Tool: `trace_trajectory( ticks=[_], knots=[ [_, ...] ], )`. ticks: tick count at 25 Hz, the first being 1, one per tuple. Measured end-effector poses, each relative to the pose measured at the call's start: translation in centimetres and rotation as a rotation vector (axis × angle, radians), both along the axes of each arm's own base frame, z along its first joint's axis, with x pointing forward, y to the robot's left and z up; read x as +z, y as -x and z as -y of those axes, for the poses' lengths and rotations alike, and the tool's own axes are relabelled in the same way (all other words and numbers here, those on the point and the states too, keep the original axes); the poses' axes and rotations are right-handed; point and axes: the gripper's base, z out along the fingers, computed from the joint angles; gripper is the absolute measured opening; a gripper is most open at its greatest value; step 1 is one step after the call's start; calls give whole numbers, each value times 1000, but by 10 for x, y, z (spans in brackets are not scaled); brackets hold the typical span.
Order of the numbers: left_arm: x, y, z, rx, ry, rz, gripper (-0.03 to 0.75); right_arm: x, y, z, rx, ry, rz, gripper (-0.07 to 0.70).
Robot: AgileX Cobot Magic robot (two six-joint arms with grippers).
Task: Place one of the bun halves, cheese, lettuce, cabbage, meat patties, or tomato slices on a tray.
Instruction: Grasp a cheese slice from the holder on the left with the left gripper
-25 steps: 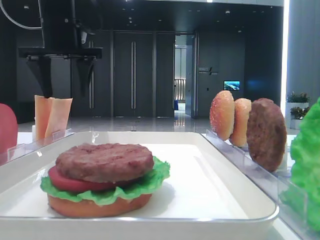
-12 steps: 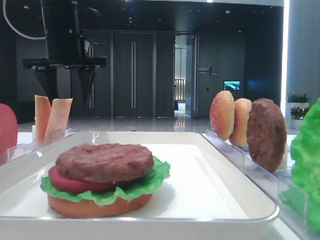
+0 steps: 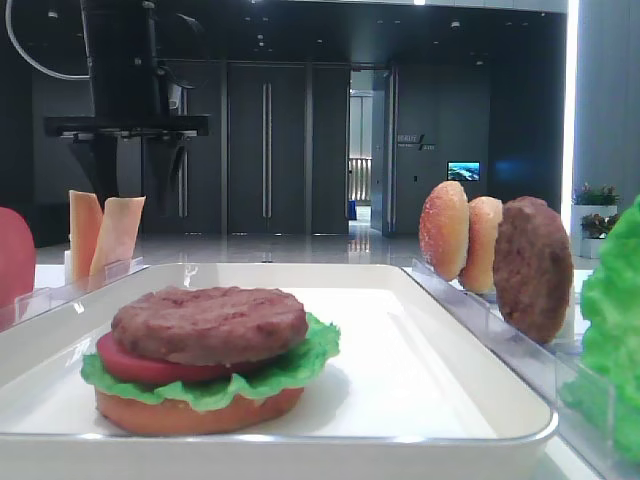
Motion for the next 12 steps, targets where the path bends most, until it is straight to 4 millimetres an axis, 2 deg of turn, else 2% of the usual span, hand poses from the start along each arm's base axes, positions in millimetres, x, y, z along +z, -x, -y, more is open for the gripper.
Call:
trace_trajectory(
  ticks=[12],
  knots=[
    [0,0,-5,-14,-59,-6,410,0,0,0,0,0,0,486]
  ],
)
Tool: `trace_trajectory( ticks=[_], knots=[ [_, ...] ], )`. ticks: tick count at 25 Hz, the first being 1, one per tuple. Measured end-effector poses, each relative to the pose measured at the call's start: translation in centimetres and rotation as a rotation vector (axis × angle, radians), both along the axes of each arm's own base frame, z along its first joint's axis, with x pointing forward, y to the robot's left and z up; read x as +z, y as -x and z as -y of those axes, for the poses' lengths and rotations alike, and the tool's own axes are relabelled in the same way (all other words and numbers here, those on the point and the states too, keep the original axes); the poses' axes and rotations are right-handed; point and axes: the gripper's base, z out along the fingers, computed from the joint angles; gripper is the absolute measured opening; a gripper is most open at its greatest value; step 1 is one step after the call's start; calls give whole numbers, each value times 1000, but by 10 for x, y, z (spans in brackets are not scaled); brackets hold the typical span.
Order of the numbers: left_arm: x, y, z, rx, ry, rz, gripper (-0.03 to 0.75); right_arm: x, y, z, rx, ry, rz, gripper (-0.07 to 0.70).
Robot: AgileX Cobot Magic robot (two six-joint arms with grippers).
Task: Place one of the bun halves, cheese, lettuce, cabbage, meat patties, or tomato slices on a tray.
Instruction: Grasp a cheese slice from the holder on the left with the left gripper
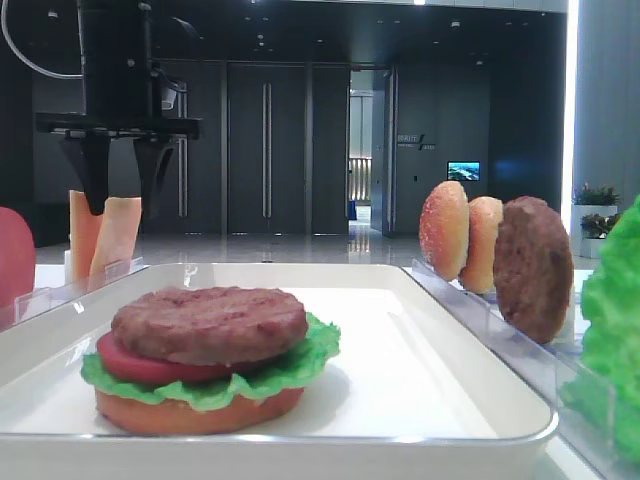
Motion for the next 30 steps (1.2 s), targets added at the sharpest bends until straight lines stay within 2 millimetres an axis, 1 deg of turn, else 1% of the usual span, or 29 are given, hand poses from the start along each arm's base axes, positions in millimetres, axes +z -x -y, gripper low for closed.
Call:
trace_trajectory(
  ticks=[7,9,11,13,17,19,22,30],
  knots=[
    [-9,-2,0,-1,-10,-17,396,0,0,0,0,0,0,486],
    [-10,-2,0,-1,-13,-17,368,0,0,0,0,0,0,486],
    [-9,-3,0,-2,-19,-13,313,0,0,0,0,0,0,486],
    [-4,-4,0,-6,-22,-1,229,0,0,0,0,0,-1,486],
    [11,-6,0,-23,-30,17,56,0,0,0,0,0,-1,486],
    [19,-8,0,-32,-31,34,23,0,0,0,0,0,-1,486],
    [24,-9,0,-43,-28,50,13,0,0,0,0,0,-1,486],
    [20,-10,2,-63,-17,32,13,0,0,0,0,0,-1,486]
  ],
)
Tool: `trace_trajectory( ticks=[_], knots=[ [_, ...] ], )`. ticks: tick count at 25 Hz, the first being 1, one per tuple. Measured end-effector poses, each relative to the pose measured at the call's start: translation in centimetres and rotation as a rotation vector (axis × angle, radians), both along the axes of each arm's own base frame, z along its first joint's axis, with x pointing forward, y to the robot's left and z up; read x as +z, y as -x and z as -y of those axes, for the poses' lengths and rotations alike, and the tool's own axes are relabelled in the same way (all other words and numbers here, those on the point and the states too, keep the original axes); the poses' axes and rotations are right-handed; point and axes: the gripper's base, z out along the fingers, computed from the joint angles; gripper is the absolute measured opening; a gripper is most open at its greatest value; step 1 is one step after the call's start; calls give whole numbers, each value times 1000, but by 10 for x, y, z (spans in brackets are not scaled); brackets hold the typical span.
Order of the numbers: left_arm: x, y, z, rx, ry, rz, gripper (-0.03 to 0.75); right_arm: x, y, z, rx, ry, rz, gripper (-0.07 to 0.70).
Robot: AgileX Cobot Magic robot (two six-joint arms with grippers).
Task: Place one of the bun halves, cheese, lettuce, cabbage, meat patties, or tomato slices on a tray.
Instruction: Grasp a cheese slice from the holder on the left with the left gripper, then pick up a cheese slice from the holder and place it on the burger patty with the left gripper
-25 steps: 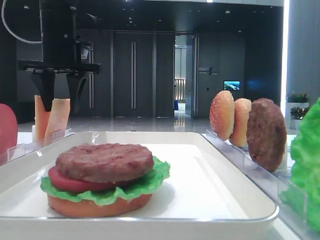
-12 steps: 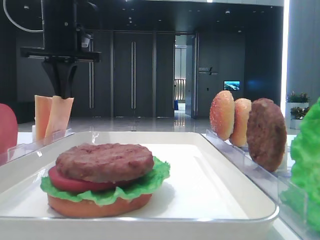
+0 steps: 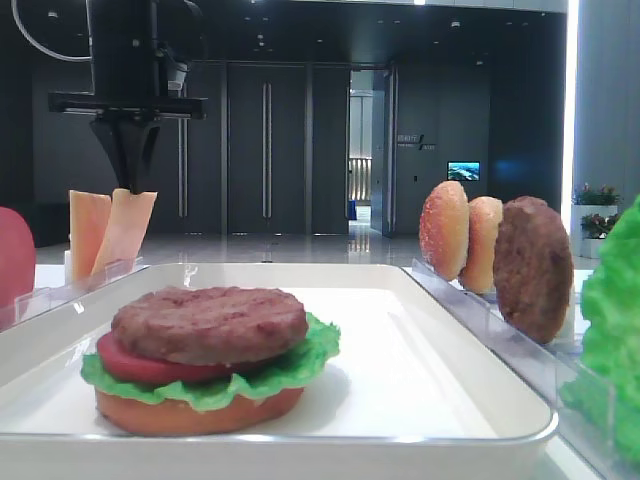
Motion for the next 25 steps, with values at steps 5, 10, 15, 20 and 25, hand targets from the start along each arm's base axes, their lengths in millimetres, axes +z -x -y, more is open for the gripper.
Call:
trace_trajectory(
  ticks=[5,10,15,20,25],
  knots=[
    [0,0,1,-2,11,-4,13,0,0,0,0,0,0,486],
    [0,1,2,-2,19,-7,13,0,0,0,0,0,0,486],
    [0,1,3,-7,31,-12,13,0,0,0,0,0,0,486],
    [0,2,5,-17,48,-18,13,0,0,0,0,0,0,486],
    [15,6,0,-9,94,-5,13,0,0,0,0,0,0,486]
  ],
)
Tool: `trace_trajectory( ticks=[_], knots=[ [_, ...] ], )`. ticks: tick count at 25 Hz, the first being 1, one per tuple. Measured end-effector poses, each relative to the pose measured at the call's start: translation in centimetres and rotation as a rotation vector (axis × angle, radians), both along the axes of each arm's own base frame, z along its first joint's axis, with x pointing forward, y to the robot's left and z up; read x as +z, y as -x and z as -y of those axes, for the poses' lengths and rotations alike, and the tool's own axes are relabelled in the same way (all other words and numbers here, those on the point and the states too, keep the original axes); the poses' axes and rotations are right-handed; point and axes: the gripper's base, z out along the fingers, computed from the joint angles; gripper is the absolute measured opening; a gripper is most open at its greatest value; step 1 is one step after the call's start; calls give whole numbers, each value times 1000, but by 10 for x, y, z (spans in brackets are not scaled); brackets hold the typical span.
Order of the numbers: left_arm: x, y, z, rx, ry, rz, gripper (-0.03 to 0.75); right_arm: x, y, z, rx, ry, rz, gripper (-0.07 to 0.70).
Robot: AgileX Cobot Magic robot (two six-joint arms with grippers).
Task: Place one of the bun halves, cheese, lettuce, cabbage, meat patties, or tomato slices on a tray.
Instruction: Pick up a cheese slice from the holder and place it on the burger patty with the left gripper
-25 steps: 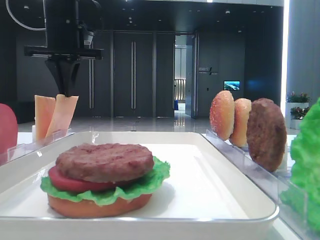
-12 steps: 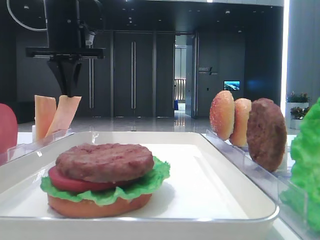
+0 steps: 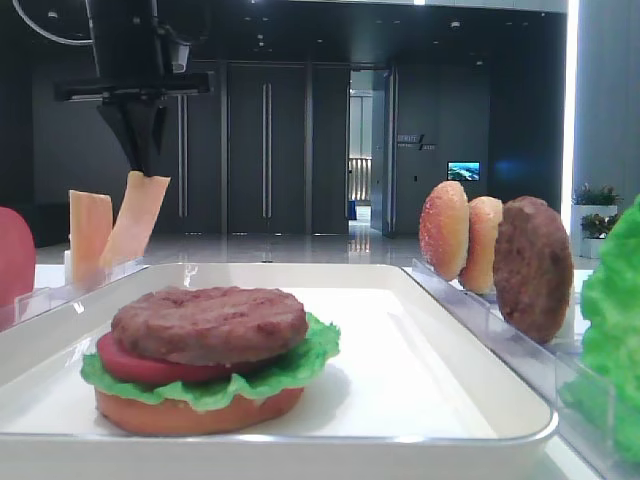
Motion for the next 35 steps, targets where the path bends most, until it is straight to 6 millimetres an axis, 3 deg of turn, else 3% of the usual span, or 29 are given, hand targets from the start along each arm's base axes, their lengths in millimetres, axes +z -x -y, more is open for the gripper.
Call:
trace_trajectory(
  ticks=[9,15,22,35],
  knots=[
    [19,21,-25,30,28,-26,10,0,0,0,1,-1,0,486],
    [53,34,-28,25,56,44,10,0,0,0,1,-1,0,486],
    [75,47,-24,28,147,71,10,0,0,0,2,-3,0,486],
    [82,53,-11,-9,294,41,10,0,0,0,2,-3,0,486]
  ],
)
